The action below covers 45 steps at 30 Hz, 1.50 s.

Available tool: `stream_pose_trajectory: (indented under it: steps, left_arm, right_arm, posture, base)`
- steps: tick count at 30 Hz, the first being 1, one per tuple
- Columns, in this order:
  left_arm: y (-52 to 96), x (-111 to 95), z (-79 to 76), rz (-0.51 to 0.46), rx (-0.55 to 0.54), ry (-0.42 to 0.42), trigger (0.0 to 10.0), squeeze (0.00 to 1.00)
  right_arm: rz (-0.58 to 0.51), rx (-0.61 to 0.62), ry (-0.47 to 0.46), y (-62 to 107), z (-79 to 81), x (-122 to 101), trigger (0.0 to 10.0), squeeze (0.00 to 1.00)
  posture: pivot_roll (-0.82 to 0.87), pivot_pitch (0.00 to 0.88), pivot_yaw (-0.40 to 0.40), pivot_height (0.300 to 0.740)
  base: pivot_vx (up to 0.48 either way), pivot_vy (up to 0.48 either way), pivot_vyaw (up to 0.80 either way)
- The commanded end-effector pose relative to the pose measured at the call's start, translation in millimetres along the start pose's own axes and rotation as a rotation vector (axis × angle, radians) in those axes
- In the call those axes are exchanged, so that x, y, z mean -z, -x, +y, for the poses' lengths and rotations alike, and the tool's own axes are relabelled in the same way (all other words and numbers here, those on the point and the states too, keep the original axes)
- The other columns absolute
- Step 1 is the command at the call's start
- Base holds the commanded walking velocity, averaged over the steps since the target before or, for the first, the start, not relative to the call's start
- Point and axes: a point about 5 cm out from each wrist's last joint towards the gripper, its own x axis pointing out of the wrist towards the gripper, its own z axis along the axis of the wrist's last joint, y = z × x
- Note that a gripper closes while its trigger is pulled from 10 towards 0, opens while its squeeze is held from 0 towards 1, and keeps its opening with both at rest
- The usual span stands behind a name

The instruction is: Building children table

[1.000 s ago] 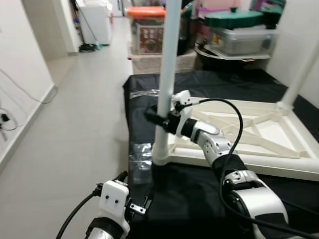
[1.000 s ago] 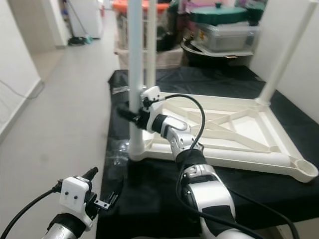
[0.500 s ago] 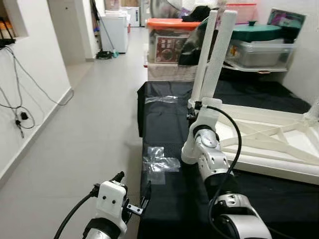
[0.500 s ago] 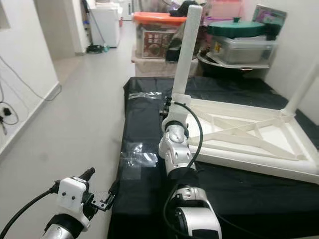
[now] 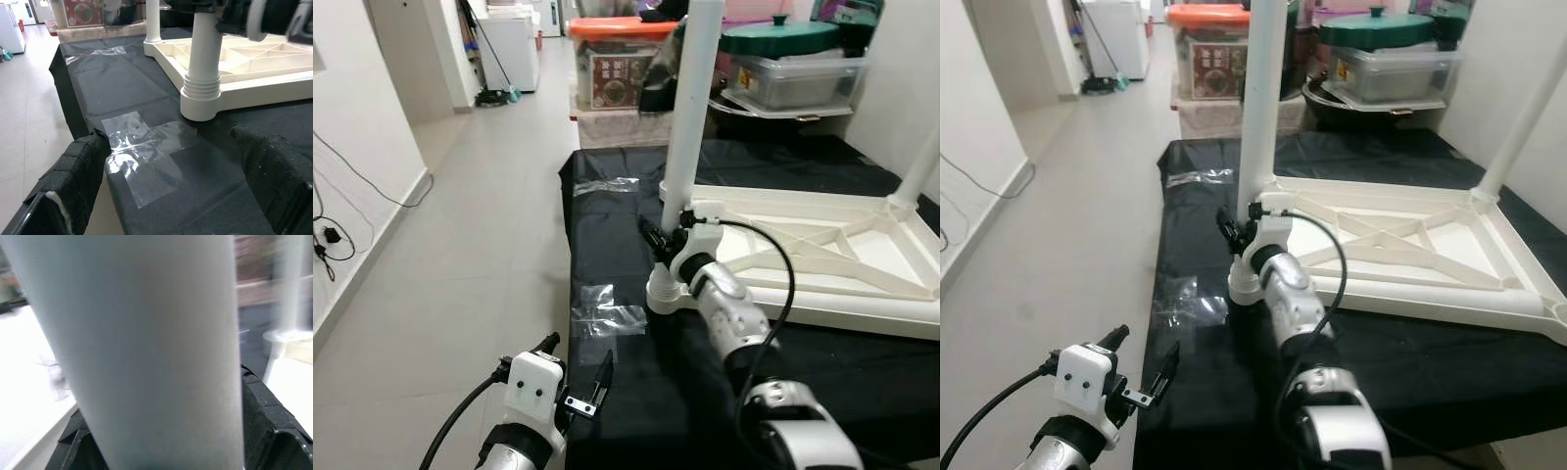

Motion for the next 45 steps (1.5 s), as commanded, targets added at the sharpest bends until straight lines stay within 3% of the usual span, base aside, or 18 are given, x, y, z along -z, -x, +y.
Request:
stream_pose_trajectory:
  steps: [1, 2, 3, 4, 10, 13, 23, 24, 27, 30, 33, 38, 39, 40, 42, 43, 44, 45]
  left_arm:
    - [0.7, 4.9, 1.1, 0.022, -0.006, -0.002, 10.0, 0.00]
    - [0.7, 4.9, 1.1, 0.022, -0.006, -0.002, 10.0, 0.00]
    - [0.3, 4.9, 0.6, 0.021, -0.006, -0.002, 10.0, 0.00]
    - [0.2, 4.9, 0.5, 0.020, -0.006, -0.002, 10.0, 0.00]
    - [-0.3, 5.1, 0.3, 0.019, -0.005, -0.003, 10.0, 0.00]
    - [-1.0, 4.2, 0.1, 0.014, -0.005, -0.005, 10.0, 0.00]
    - [-1.5, 4.0, -0.8, 0.012, -0.006, -0.001, 10.0, 0.00]
    - [-1.8, 4.3, -1.1, 0.013, -0.004, 0.000, 10.0, 0.00]
    - [-2.0, 4.5, -1.2, 0.013, -0.003, 0.001, 10.0, 0.00]
    - [-2.2, 5.2, -1.4, 0.015, -0.001, 0.002, 10.0, 0.00]
    - [-2.2, 5.8, -2.4, 0.015, -0.001, 0.004, 10.0, 0.00]
    - [-1.8, 6.0, -2.9, 0.015, -0.002, 0.006, 10.0, 0.00]
    - [-1.2, 6.3, -2.4, 0.016, -0.002, 0.007, 10.0, 0.00]
    - [-1.2, 6.3, -2.4, 0.016, -0.002, 0.007, 10.0, 0.00]
    - [-0.8, 6.7, -1.5, 0.019, 0.005, 0.003, 10.0, 0.00]
    - [-0.7, 6.9, -1.2, 0.020, 0.007, 0.002, 10.0, 0.00]
    - [-0.7, 6.9, -1.2, 0.020, 0.007, 0.002, 10.0, 0.00]
    - [-0.7, 7.0, -1.2, 0.021, 0.008, 0.002, 10.0, 0.00]
  right_arm:
    - [0.015, -0.167, -0.056, -4.1, 5.7, -8.7, 10.0, 0.00]
    - [0.015, -0.167, -0.056, -4.1, 5.7, -8.7, 10.0, 0.00]
    - [0.044, -0.424, -0.090, -3.0, 7.9, -24.5, 10.0, 0.00]
    - [0.057, -0.498, -0.097, -2.4, 9.6, -28.2, 10.0, 0.00]
    - [0.086, -0.631, -0.091, -0.1, 13.6, -30.2, 10.0, 0.00]
    - [0.160, -0.921, -0.091, 5.7, 27.5, -32.0, 10.0, 0.00]
    - [0.238, -1.111, -0.040, 8.1, 39.7, -29.6, 10.0, 0.00]
    - [0.249, -1.131, -0.036, 10.1, 39.7, -27.8, 0.0, 0.00]
    - [0.253, -1.140, -0.034, 11.4, 39.5, -26.6, 0.0, 0.00]
    - [0.239, -1.072, -0.026, 10.0, 37.1, -20.7, 0.0, 0.00]
    - [0.193, -0.917, -0.010, 7.1, 32.6, -10.9, 0.0, 0.00]
    - [0.129, -0.773, 0.011, 1.3, 30.2, -10.9, 0.0, 0.00]
    - [0.092, -0.595, 0.017, -6.4, 25.4, -12.1, 0.0, 0.00]
    - [0.092, -0.595, 0.017, -6.4, 25.4, -12.1, 0.0, 0.00]
    - [0.042, -0.157, 0.072, -14.9, 6.5, -12.9, 0.0, 0.00]
    - [0.039, 0.126, 0.089, -11.0, -11.4, -10.4, 0.0, 0.00]
    - [0.039, 0.126, 0.089, -11.0, -11.4, -10.4, 0.0, 0.00]
    - [0.034, 0.358, 0.124, -2.2, -26.7, -8.7, 0.0, 0.00]
  posture:
    - [0.02, 0.000, 0.006, 0.740]
    - [0.02, 0.000, 0.006, 0.740]
    - [0.02, 0.000, 0.003, 0.740]
    - [0.02, 0.000, 0.003, 0.740]
    - [0.04, 0.000, -0.010, 0.740]
    - [0.04, 0.000, -0.013, 0.740]
    - [0.03, 0.000, -0.013, 0.740]
    - [0.03, 0.000, -0.013, 0.740]
    - [0.03, 0.000, -0.013, 0.740]
    - [0.02, 0.000, -0.008, 0.740]
    - [-0.01, 0.000, -0.011, 0.740]
    - [-0.02, 0.000, -0.006, 0.740]
    - [-0.02, 0.000, 0.001, 0.740]
    - [-0.02, 0.000, 0.001, 0.740]
    - [-0.02, 0.000, 0.006, 0.740]
    - [-0.03, 0.000, 0.009, 0.740]
    - [-0.03, 0.000, 0.009, 0.740]
    - [-0.03, 0.000, 0.009, 0.740]
  base:
    - [0.000, 0.000, 0.00]
    - [0.000, 0.000, 0.00]
    - [0.000, 0.000, 0.00]
    - [0.000, 0.000, 0.00]
    - [0.000, 0.000, 0.00]
    - [0.000, 0.000, 0.00]
    - [0.000, 0.000, 0.00]
    - [0.000, 0.000, 0.00]
    - [0.000, 0.000, 0.00]
    - [0.000, 0.000, 0.00]
    - [0.000, 0.000, 0.00]
    - [0.000, 0.000, 0.00]
    - [0.000, 0.000, 0.00]
    - [0.000, 0.000, 0.00]
    - [0.000, 0.000, 0.00]
    - [0.000, 0.000, 0.00]
    - [0.000, 0.000, 0.00]
    - [0.000, 0.000, 0.00]
